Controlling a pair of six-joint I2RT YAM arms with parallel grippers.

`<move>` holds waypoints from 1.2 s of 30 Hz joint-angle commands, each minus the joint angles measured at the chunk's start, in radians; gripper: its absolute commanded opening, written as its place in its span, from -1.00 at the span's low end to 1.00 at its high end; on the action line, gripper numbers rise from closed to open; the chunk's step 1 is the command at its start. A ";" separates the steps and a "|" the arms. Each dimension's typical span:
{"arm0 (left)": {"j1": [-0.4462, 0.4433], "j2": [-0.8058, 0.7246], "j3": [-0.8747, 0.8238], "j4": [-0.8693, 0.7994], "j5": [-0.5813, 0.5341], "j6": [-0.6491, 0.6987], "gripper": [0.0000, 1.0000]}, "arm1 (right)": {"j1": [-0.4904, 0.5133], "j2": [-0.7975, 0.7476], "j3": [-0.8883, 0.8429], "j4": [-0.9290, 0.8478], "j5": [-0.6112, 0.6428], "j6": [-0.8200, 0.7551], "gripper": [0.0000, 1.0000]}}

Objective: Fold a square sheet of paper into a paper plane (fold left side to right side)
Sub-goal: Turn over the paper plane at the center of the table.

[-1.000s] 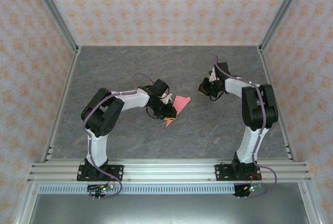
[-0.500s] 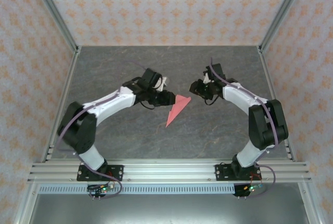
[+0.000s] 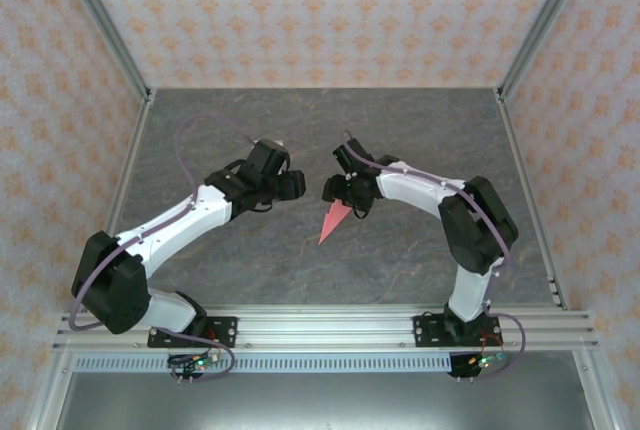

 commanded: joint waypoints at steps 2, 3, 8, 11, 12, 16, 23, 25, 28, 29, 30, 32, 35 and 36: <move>0.004 -0.029 -0.019 -0.031 -0.083 -0.010 0.14 | 0.015 0.020 0.035 -0.109 0.084 0.001 0.32; 0.004 -0.028 -0.020 -0.031 -0.084 -0.010 0.14 | 0.015 0.019 0.033 -0.117 0.086 -0.003 0.26; 0.003 -0.029 -0.013 -0.040 -0.100 -0.002 0.14 | 0.015 -0.005 -0.004 -0.146 0.095 -0.013 -0.24; 0.004 -0.035 -0.013 -0.044 -0.114 -0.001 0.15 | 0.015 -0.041 -0.035 -0.148 0.099 -0.011 -0.65; 0.004 -0.037 -0.015 -0.046 -0.119 -0.001 0.15 | 0.015 -0.054 -0.043 -0.146 0.098 -0.011 -0.81; 0.004 -0.059 -0.016 -0.058 -0.152 -0.003 0.15 | 0.015 -0.148 -0.064 -0.102 0.070 -0.032 -1.00; 0.003 -0.130 -0.025 -0.077 -0.260 -0.011 0.25 | 0.015 -0.232 0.004 0.022 -0.247 -0.191 -1.00; 0.004 -0.149 -0.032 -0.080 -0.284 -0.015 0.29 | 0.015 -0.226 0.003 0.033 -0.278 -0.224 -1.00; 0.004 -0.169 -0.042 -0.085 -0.304 -0.020 0.34 | -0.007 -0.179 -0.033 0.042 -0.287 -0.265 -1.00; 0.003 -0.173 -0.043 -0.087 -0.308 -0.020 0.35 | -0.023 -0.149 -0.051 0.054 -0.300 -0.273 -1.00; 0.003 -0.173 -0.043 -0.090 -0.308 -0.020 0.36 | -0.040 -0.125 -0.068 0.072 -0.318 -0.279 -1.00; 0.003 -0.174 -0.042 -0.090 -0.308 -0.016 0.36 | -0.081 -0.077 -0.100 0.097 -0.325 -0.294 -0.99; 0.003 -0.173 -0.037 -0.095 -0.305 -0.011 0.37 | -0.125 -0.072 -0.116 0.060 -0.230 -0.337 -0.73; 0.004 -0.174 -0.035 -0.095 -0.305 -0.009 0.37 | -0.129 -0.085 -0.114 0.028 -0.184 -0.355 -0.61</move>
